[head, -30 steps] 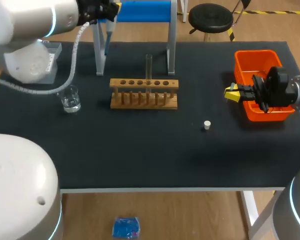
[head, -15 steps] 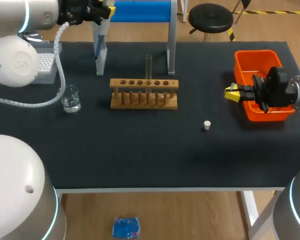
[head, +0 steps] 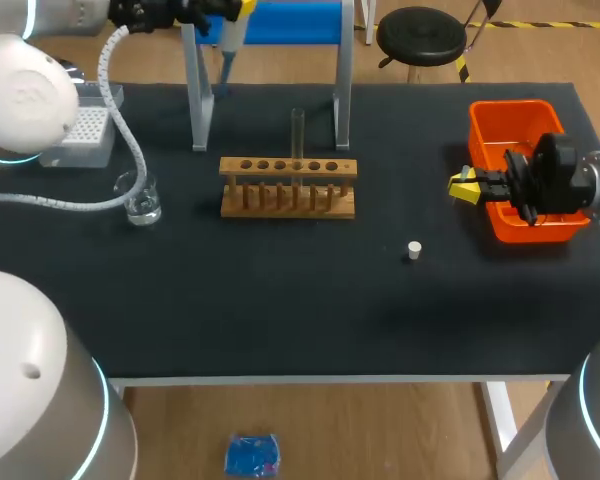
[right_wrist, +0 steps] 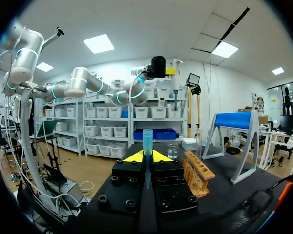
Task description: Invert the test tube, pick up the pipette, mount the tip to pipette, aspirate from beaker and dispense into the tube, eject the tip, return the pipette, and cap with the stopper.
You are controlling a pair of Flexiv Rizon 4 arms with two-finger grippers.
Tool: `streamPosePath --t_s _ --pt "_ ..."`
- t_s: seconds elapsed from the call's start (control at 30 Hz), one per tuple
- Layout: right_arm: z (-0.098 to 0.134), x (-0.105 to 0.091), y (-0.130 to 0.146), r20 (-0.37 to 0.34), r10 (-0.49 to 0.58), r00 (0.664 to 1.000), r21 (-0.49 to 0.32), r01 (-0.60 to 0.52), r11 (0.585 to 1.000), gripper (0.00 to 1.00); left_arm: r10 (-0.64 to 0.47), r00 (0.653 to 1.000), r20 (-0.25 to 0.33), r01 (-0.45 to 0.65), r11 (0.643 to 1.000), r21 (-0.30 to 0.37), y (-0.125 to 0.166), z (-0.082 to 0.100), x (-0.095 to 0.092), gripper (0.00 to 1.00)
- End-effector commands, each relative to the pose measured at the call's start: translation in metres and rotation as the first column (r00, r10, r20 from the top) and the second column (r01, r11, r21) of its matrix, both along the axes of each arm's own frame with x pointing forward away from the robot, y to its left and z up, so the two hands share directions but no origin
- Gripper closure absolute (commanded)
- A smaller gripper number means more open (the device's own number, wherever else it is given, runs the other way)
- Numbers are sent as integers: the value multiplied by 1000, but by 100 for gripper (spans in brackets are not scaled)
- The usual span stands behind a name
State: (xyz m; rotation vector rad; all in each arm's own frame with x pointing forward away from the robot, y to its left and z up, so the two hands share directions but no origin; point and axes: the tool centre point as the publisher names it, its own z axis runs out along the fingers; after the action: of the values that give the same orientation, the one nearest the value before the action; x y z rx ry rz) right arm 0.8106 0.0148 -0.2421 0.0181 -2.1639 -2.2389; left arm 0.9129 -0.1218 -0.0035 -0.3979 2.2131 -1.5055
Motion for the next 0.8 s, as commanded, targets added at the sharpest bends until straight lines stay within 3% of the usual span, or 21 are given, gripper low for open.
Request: streamPosePath --t_s 0.03,0.07,0.43,0.53,0.7,0.8 --pt "0 0 -1 1 1 1000 0 -1 1000 100 -383 922 -60 379 923 -68 4 9 -27 100" --pt "0 0 -1 1 1 1000 0 -1 1000 100 -405 913 -42 401 912 -87 -1 12 -32 100" --pt "0 0 -1 1 1 1000 0 -1 1000 100 -586 808 -61 580 809 -95 -46 25 -77 100" --pt "0 0 -1 1 1 1000 0 -1 1000 100 -605 793 -72 597 795 -103 -53 21 -82 100" --pt "0 0 -1 1 1 1000 0 -1 1000 100 -657 754 -20 652 752 -101 -63 11 -85 100" --pt "0 0 -1 1 1 1000 0 -1 1000 100 -645 764 2 641 760 -107 -66 6 -83 100"
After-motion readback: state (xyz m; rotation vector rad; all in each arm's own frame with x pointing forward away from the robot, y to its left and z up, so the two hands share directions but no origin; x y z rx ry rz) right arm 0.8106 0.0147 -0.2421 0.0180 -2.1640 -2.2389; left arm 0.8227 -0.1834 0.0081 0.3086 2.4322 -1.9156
